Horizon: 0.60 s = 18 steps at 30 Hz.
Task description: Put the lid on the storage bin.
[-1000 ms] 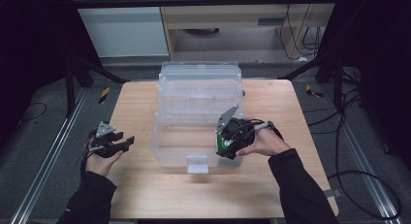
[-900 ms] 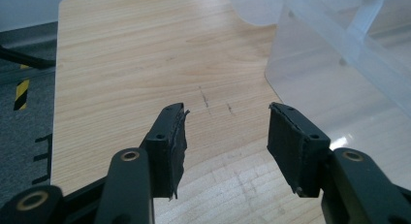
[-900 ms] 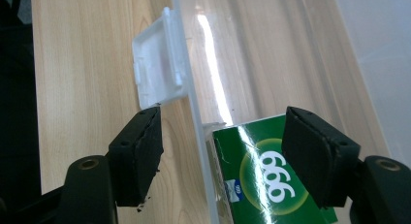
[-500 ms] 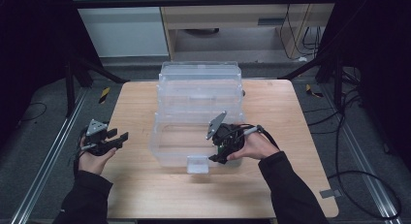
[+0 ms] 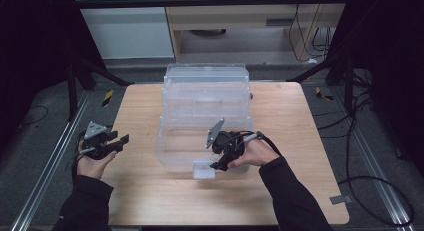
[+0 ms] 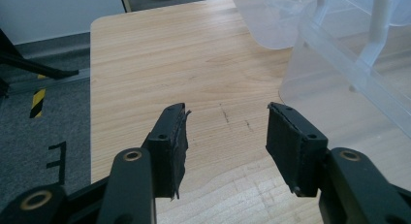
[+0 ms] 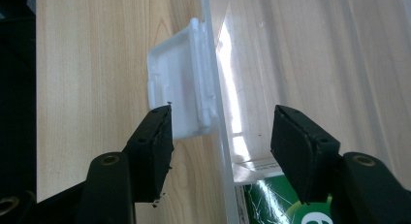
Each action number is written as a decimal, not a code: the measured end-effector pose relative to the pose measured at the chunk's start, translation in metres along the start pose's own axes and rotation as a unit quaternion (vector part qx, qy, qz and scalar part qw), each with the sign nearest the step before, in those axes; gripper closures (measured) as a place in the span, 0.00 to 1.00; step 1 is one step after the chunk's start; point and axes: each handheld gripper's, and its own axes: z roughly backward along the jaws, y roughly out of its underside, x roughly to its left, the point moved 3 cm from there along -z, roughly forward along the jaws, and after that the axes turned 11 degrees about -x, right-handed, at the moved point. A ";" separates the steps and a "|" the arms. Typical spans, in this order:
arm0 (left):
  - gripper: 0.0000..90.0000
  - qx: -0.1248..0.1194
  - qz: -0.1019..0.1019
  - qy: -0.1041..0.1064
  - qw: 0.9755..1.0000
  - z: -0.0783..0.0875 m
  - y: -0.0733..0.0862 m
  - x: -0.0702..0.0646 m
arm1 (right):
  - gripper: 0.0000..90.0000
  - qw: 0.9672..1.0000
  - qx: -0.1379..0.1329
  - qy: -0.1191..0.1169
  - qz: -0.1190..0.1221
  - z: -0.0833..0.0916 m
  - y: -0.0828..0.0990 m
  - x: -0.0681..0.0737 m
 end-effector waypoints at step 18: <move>0.49 -0.009 -0.003 0.007 1.000 0.000 -0.003 0.000 | 0.61 0.998 0.057 -0.025 -0.018 -0.017 0.007 -0.001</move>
